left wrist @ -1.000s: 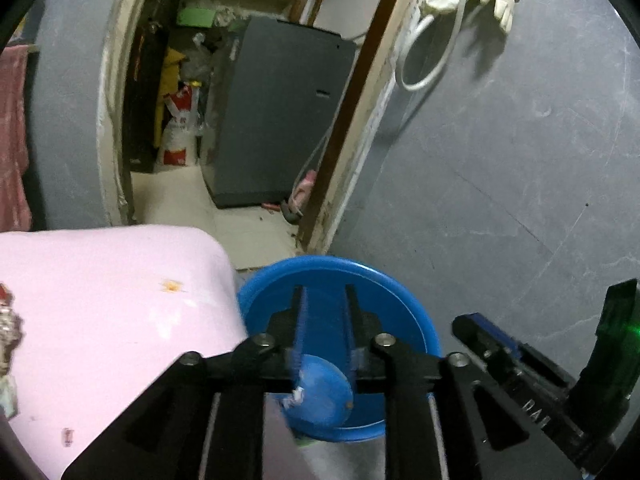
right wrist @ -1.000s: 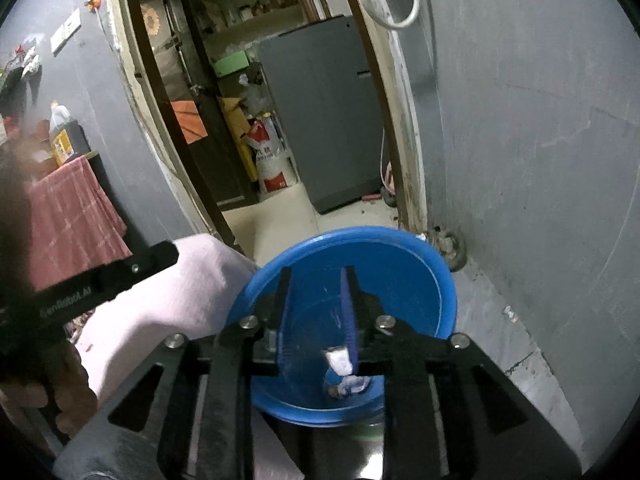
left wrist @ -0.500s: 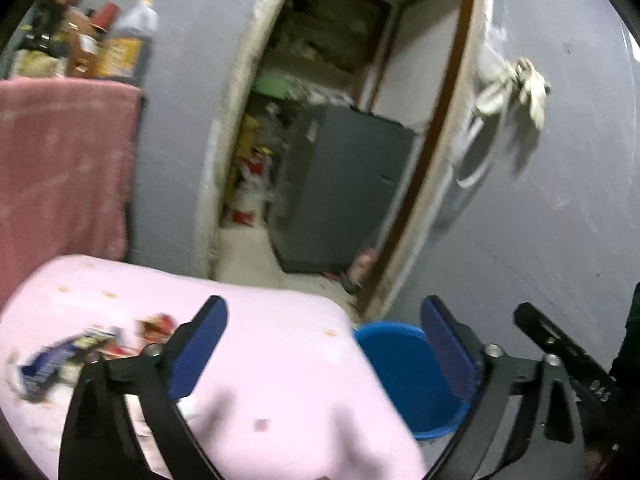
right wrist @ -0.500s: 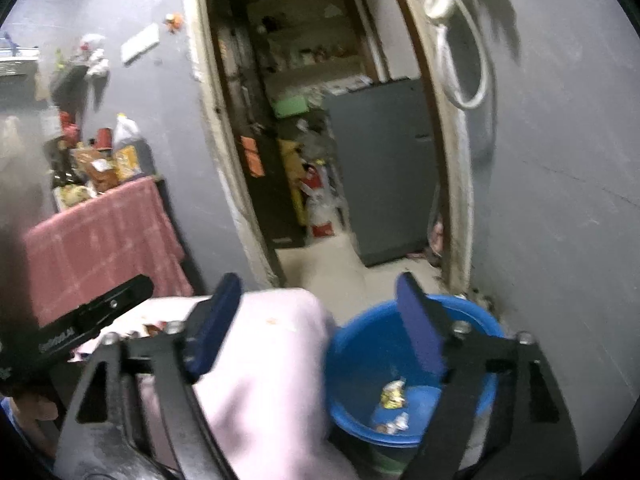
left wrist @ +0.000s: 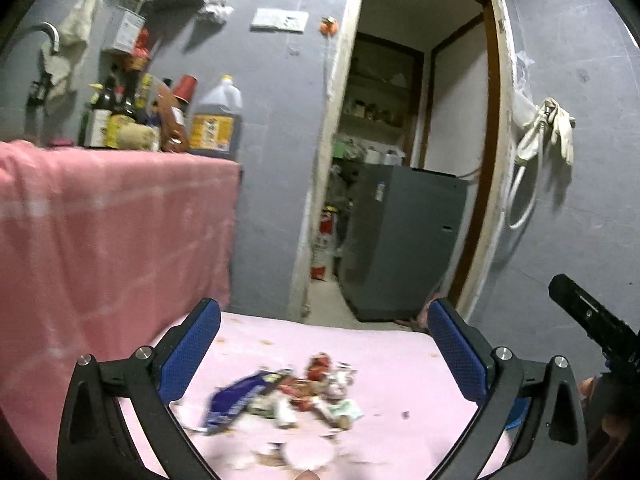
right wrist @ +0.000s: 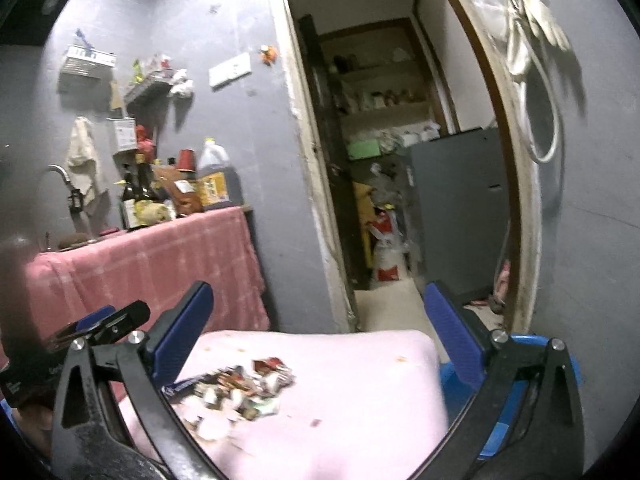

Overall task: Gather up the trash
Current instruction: 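Bring both tools back over the remaining trash pile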

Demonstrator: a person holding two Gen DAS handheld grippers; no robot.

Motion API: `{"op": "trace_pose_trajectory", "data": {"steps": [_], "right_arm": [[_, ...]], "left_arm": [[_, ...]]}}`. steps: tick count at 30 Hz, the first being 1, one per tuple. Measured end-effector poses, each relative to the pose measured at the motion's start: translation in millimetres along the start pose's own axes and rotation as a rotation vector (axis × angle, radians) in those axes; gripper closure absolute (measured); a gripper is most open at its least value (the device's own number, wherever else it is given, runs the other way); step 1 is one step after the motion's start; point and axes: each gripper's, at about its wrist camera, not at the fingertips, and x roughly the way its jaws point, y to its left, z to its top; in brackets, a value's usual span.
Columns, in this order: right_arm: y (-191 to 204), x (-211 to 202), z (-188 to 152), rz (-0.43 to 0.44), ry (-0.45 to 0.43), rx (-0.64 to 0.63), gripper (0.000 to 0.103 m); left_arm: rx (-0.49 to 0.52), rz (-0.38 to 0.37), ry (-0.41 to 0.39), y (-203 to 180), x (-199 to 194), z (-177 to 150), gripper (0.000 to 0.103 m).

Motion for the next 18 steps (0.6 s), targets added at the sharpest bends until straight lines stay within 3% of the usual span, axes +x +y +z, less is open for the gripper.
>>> {"op": "trace_pose_trajectory", "data": {"steps": [3,9,18], "right_arm": [[15.8,5.1,-3.2,0.019,-0.005,-0.008,0.0],[34.5,16.4,-16.1,0.045,0.013,-0.007,0.0],[46.8,45.2,-49.8,0.07,0.132,-0.053,0.0]], "left_arm": [[0.007,0.036,-0.012,17.7,-9.8,-1.5,0.001],[-0.011,0.067,0.036,49.2,-12.9,-14.2,0.001],[-0.001,0.079,0.128,72.8,-3.9,-47.6,0.001]]}}
